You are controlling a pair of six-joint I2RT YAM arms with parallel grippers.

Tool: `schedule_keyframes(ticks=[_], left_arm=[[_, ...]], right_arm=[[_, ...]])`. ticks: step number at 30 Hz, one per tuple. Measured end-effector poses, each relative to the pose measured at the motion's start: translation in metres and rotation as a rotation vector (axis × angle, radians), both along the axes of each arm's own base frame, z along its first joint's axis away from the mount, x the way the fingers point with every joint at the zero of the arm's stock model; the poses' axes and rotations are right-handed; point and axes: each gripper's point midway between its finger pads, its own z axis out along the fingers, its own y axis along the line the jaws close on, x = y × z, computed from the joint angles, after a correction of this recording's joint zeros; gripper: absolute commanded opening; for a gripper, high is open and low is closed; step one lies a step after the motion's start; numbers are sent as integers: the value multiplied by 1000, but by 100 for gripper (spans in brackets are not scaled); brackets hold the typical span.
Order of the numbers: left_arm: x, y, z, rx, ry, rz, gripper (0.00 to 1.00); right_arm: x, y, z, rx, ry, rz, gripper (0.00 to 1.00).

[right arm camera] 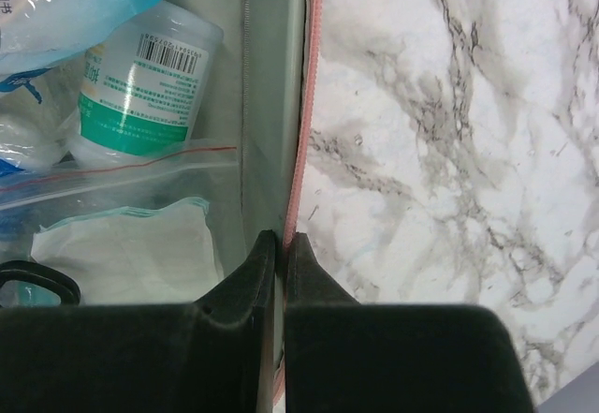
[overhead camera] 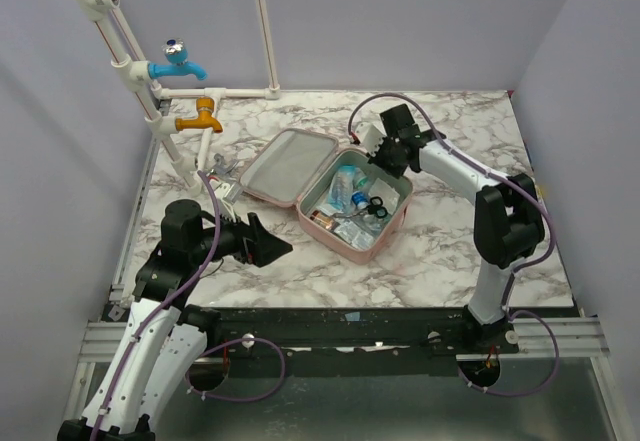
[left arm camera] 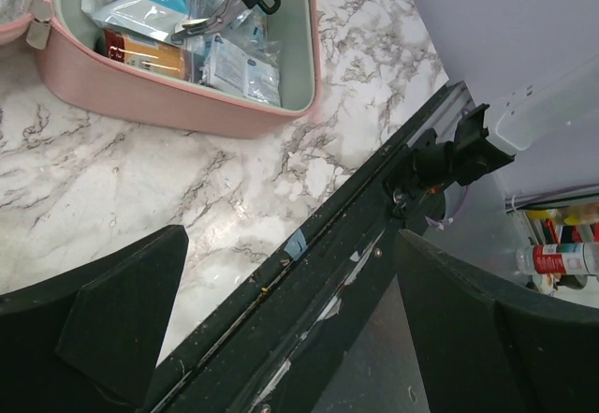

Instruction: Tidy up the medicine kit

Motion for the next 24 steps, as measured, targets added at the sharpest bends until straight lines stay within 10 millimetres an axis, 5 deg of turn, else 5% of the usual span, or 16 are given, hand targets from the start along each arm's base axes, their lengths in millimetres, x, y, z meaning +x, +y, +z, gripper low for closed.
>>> schedule_keyframes(ticks=[12,19,24], left_arm=[[1,0,-3,4,14,0,95],[4,-1,-9,12,46,1,99],[7,-1,-12,20,62,8,99]], right_arm=[[32,-3,2,-121,-125,120,3],[41,-10,3,-167,-190,119,27],[36,-29,-7,-225,-181,55,34]])
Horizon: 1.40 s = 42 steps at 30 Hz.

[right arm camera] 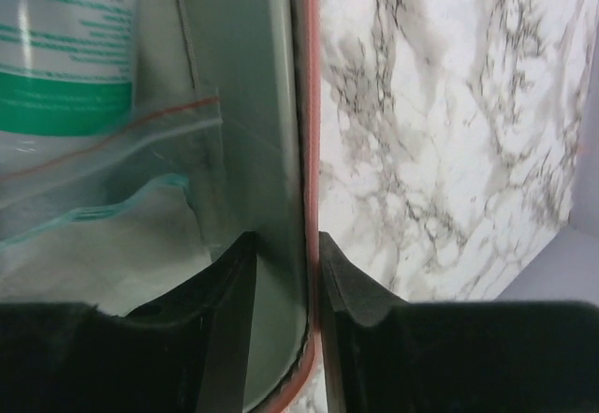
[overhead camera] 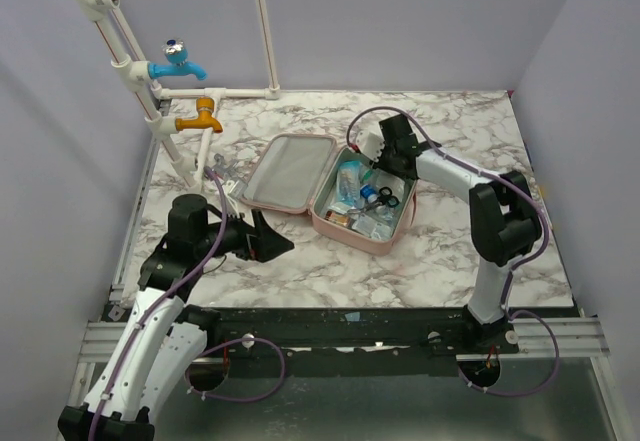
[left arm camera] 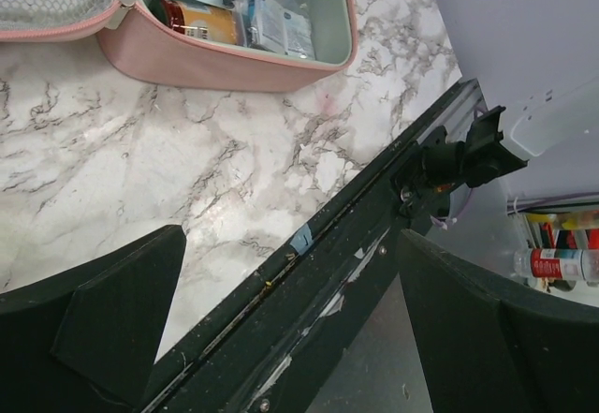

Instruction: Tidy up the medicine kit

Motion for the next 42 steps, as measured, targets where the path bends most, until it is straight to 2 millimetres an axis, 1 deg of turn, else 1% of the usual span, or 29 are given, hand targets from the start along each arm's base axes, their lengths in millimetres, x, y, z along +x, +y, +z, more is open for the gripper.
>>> schedule_keyframes(ticks=[3,4,6,9,14,19,24,27,29,32,34,37,38,40,41,42], left_arm=[[4,1,-4,9,19,18,99],[4,1,-5,9,27,21,99],[6,1,-7,7,45,29,99],[10,1,-14,10,80,54,98],[19,6,-22,23,113,121,99],[28,8,-30,6,146,189,99],[35,9,-49,-13,226,257,99],[40,9,-55,-40,265,301,99],[45,9,-57,-64,280,335,98],[54,9,-60,-101,302,383,99],[61,8,-64,-127,324,419,99],[73,8,-73,-152,360,466,98],[75,8,-75,-153,371,477,98],[84,8,-83,-153,399,504,98],[88,8,-87,-153,412,517,98],[90,8,-92,-150,426,528,98]], right_arm=[[-4,-12,-2,-8,-6,-80,37],[-5,-15,-1,-1,-13,-108,40],[-7,-17,7,28,-38,-163,42],[-6,-18,27,108,-98,-247,43],[-3,-16,74,283,-220,-386,42],[-9,-10,108,514,-292,-521,42],[-31,2,132,786,-307,-579,41],[-45,15,146,954,-291,-566,42],[-53,26,152,1070,-257,-552,42],[-69,48,152,1221,-163,-509,42],[-84,58,145,1303,-101,-484,42],[-107,66,131,1379,-18,-469,42],[-114,69,130,1399,5,-461,42],[-123,74,136,1441,39,-432,42],[-129,80,144,1478,61,-400,42],[-131,80,150,1489,54,-388,42]])
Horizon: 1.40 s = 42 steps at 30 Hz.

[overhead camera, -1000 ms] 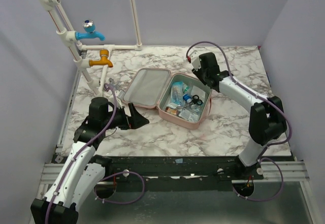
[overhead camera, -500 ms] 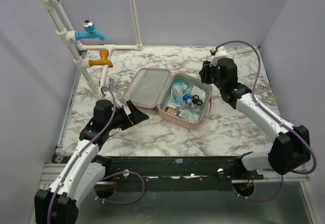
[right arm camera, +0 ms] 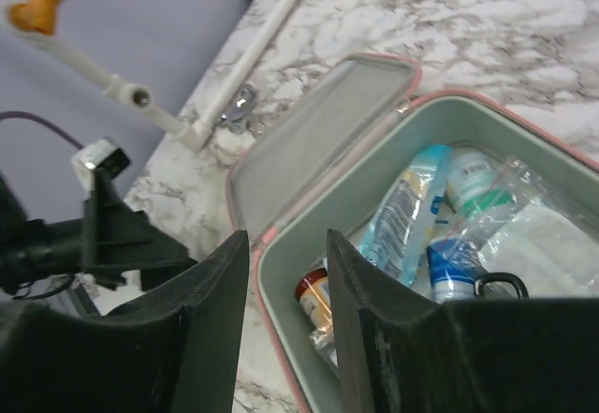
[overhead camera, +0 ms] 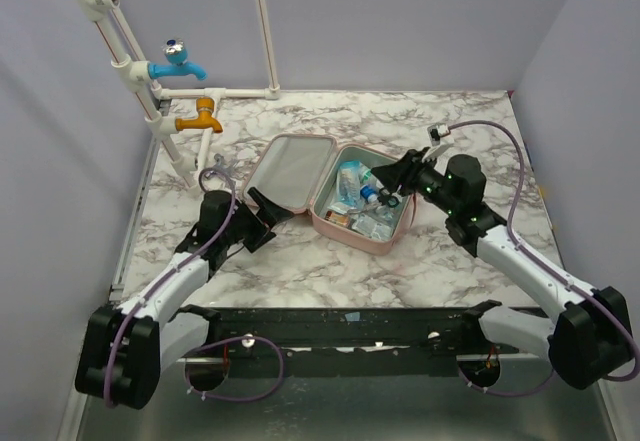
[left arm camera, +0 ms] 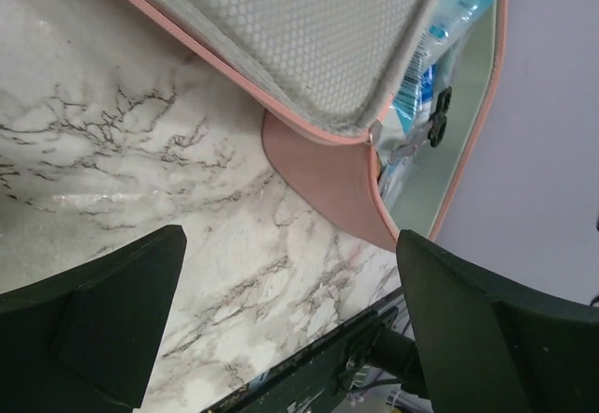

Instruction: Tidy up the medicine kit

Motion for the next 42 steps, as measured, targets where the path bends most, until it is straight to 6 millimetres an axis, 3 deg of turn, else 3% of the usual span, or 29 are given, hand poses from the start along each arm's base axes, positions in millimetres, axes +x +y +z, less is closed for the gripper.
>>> schedule_keyframes(ticks=[6,21,30,36,42], left_arm=[[20,1,-24,-11,83,82,98],[58,16,-42,-19,118,288,95],[77,23,-56,-31,141,390,79],[86,27,-60,-30,138,435,56],[97,24,-58,-47,124,442,42]], right_arm=[[-28,5,31,82,-89,77,42],[-59,5,35,127,-101,145,41],[-69,3,35,144,-103,161,40],[-71,3,33,151,-95,165,40],[-73,4,29,150,-86,173,40]])
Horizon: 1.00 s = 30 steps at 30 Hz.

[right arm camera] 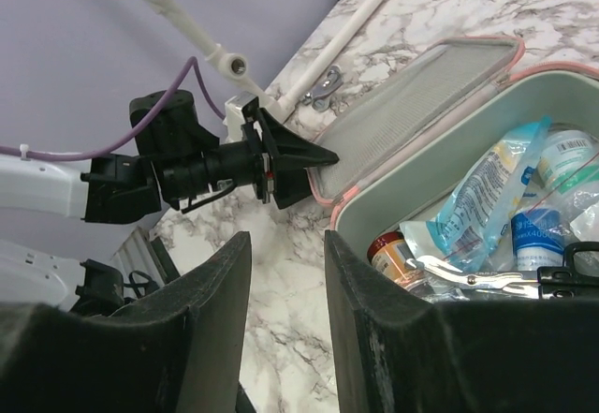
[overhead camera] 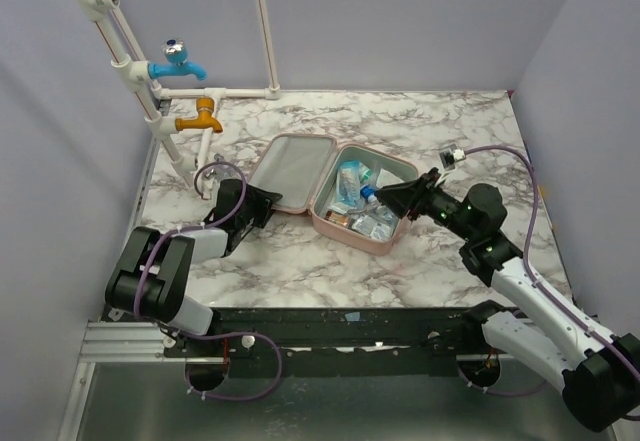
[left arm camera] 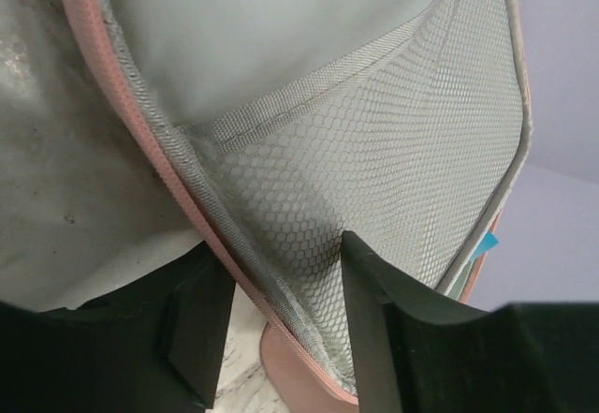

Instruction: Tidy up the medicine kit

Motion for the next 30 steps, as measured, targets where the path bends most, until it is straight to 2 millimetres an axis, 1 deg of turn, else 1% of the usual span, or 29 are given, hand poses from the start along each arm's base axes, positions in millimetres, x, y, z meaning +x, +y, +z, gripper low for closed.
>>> schedule_keyframes(ticks=[3,6,9,12,17,24,30], left_arm=[[2,0,1,-4,-6,6,29],[4,2,3,0,-17,15,18],[8,3,10,3,-37,22,7],[11,3,21,6,-73,26,0],[11,5,29,46,-107,27,0],[8,5,53,145,-203,19,0],[4,2,67,261,-278,-5,0]], right_arm=[[-1,1,-2,-1,5,7,40],[-2,1,-2,-1,6,11,39],[-1,1,-4,-1,9,12,39],[-1,2,-6,-2,18,13,39],[0,2,-9,-6,27,12,38],[0,3,-10,-8,30,12,38],[2,2,-16,-18,48,1,39]])
